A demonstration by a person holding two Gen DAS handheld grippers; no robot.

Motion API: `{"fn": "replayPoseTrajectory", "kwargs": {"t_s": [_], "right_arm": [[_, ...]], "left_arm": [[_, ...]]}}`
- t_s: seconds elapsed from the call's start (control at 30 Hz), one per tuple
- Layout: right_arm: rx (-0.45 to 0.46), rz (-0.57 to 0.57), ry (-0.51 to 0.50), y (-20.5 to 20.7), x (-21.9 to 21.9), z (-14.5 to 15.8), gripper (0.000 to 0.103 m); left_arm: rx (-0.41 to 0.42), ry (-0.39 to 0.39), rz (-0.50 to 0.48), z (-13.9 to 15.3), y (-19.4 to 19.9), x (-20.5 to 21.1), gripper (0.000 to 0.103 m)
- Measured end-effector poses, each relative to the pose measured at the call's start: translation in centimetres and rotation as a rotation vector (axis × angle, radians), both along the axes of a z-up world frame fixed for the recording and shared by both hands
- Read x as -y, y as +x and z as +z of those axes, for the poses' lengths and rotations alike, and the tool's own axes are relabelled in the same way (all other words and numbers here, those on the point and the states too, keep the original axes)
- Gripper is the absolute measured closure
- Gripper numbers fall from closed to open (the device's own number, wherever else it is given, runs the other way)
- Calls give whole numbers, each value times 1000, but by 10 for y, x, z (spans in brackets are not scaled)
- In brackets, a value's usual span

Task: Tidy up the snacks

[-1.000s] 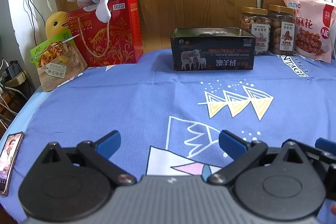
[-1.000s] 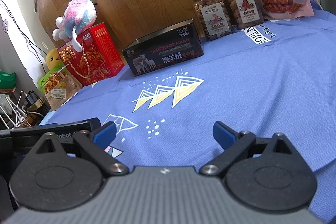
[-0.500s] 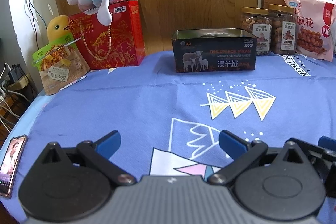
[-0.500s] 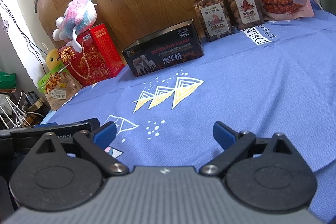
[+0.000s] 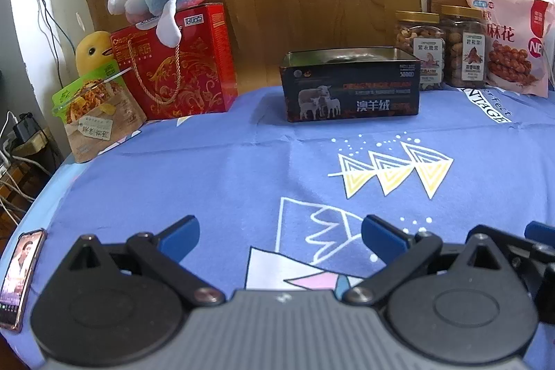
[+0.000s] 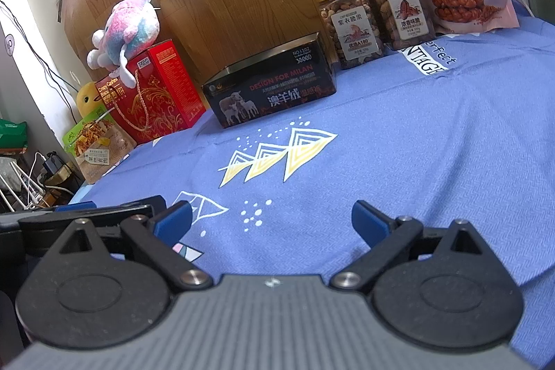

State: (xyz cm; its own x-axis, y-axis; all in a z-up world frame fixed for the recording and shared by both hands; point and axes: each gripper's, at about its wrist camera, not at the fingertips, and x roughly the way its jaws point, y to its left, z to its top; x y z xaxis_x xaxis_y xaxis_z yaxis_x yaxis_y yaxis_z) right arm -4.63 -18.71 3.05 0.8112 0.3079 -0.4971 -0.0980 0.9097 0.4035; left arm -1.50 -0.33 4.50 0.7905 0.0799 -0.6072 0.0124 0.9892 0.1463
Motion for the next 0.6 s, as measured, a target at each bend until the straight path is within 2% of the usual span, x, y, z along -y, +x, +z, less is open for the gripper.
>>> {"fn": "replayPoseTrajectory", "kwargs": {"t_s": [0.6], "right_arm": [[-4, -5, 11, 0, 3, 0, 3]], "left_arm": [[9, 3, -7, -1, -1, 4, 0]]}}
